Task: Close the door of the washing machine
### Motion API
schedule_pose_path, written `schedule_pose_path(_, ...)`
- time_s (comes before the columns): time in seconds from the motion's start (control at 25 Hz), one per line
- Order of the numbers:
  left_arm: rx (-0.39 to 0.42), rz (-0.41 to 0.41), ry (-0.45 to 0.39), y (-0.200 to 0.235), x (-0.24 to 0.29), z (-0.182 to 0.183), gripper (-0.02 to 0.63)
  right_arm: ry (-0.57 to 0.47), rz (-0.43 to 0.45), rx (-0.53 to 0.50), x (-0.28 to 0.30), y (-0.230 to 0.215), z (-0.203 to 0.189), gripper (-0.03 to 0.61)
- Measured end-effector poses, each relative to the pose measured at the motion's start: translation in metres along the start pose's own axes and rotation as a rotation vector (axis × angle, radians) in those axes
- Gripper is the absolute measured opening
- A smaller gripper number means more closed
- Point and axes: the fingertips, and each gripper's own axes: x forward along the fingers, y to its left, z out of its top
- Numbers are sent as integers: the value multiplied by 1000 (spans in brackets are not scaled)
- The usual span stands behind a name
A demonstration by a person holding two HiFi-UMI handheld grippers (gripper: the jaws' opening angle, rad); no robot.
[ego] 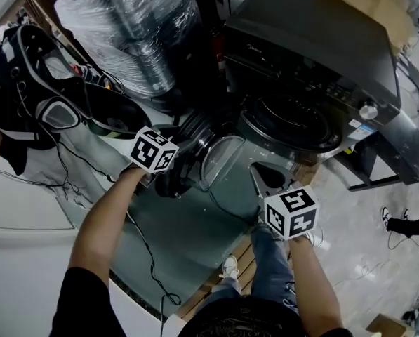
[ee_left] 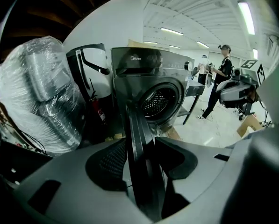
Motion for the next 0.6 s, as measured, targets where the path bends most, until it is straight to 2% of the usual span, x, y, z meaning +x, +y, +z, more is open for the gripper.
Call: schedule_pose_path(0.6,-175,-35,-99,-53,10,12,207,-13,-61,26,-27,0,-13,23)
